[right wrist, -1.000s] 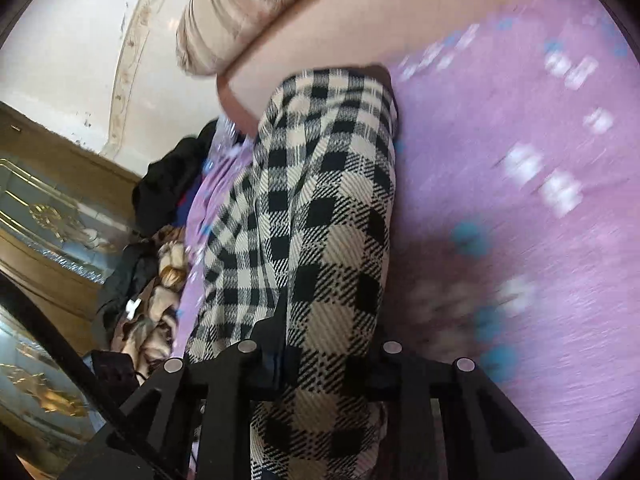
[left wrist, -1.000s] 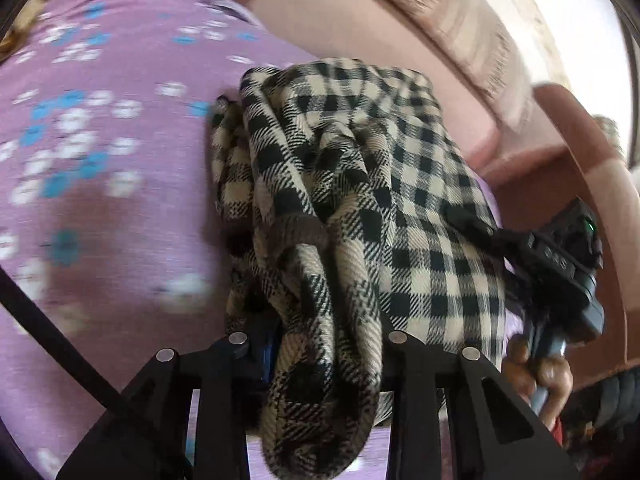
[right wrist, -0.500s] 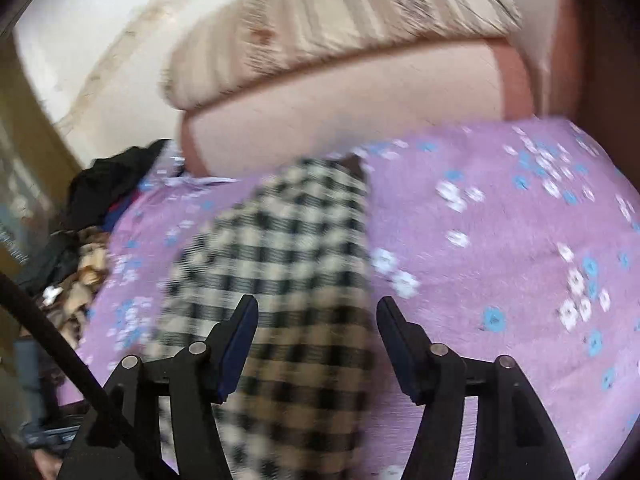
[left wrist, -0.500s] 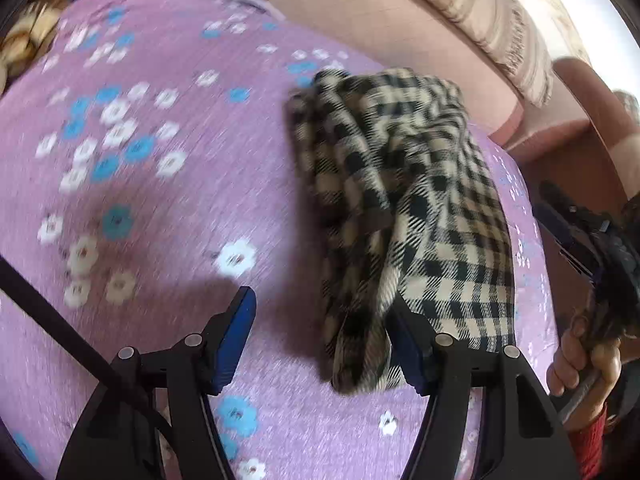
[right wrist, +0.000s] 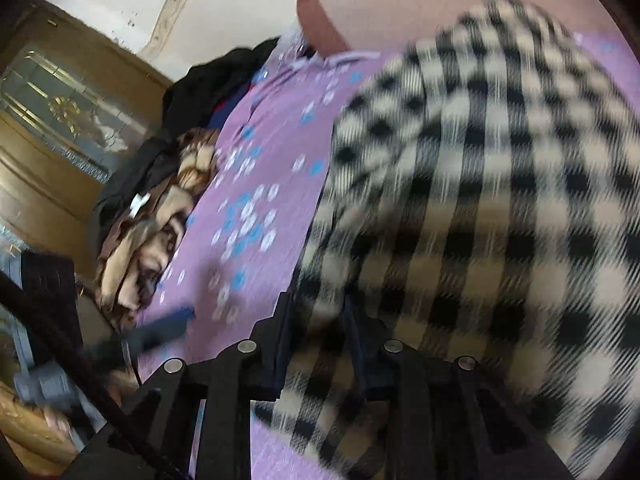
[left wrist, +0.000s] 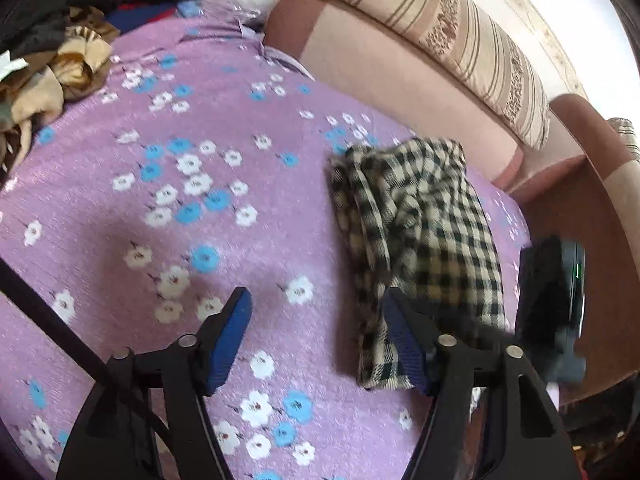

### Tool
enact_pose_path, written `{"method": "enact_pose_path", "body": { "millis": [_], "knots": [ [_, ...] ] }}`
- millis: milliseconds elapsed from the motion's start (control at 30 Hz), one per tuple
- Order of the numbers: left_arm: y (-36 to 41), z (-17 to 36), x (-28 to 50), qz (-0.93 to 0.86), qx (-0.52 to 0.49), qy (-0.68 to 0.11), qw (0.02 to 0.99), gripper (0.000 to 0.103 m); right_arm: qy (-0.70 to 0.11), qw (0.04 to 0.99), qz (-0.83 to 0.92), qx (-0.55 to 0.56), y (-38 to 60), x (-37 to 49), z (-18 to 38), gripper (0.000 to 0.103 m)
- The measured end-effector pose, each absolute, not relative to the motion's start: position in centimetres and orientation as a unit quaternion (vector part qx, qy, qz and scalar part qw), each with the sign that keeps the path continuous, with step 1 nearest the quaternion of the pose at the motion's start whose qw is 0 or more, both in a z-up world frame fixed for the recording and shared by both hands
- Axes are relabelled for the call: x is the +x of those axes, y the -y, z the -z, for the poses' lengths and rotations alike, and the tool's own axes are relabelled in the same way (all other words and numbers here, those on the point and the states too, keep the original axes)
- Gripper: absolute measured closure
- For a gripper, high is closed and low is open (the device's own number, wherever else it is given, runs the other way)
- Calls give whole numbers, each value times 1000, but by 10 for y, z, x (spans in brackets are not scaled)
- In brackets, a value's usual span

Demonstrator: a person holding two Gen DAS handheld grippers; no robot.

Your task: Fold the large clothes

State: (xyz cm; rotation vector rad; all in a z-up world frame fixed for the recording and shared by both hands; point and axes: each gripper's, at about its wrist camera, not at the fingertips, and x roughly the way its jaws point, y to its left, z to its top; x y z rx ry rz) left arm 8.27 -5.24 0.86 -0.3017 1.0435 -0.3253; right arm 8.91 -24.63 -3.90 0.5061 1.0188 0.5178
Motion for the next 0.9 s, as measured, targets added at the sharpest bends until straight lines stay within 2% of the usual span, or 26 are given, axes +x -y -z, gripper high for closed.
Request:
{"method": "enact_pose_path", "body": {
  "millis": [100, 167, 233, 300, 367, 533, 633, 700, 767, 900],
  "knots": [
    [61, -13, 81, 153, -126, -482, 853, 33, -506, 789, -272, 219, 226, 67, 56, 74],
    [64, -20, 76, 144, -102, -465, 868, 31, -493, 803, -272, 194, 227, 44, 45, 74],
    [67, -27, 68, 114, -69, -431, 892, 17, -460, 826, -255, 203, 243, 26, 31, 74],
    [71, -35, 61, 89, -40, -394, 914, 9, -426, 845, -226, 229, 276, 16, 17, 71],
    [76, -41, 56, 71, -13, -364, 929, 8, -422, 847, -198, 255, 305, 17, 19, 65],
    [73, -50, 45, 52, -7, -326, 944, 8, -454, 808, -182, 329, 345, 1, 66, 66],
    [67, -59, 39, 35, -19, -310, 950, 7, -462, 800, -191, 332, 347, -32, 75, 65],
    [65, -65, 32, 18, -24, -293, 956, 6, -479, 801, -170, 315, 346, -54, 80, 60],
    [65, -71, 21, 11, -25, -275, 961, 1, -472, 814, -162, 298, 347, -71, 78, 60],
    [69, -84, -4, 6, -18, -272, 962, 0, -440, 833, -142, 303, 353, -92, 59, 59]
  ]
}}
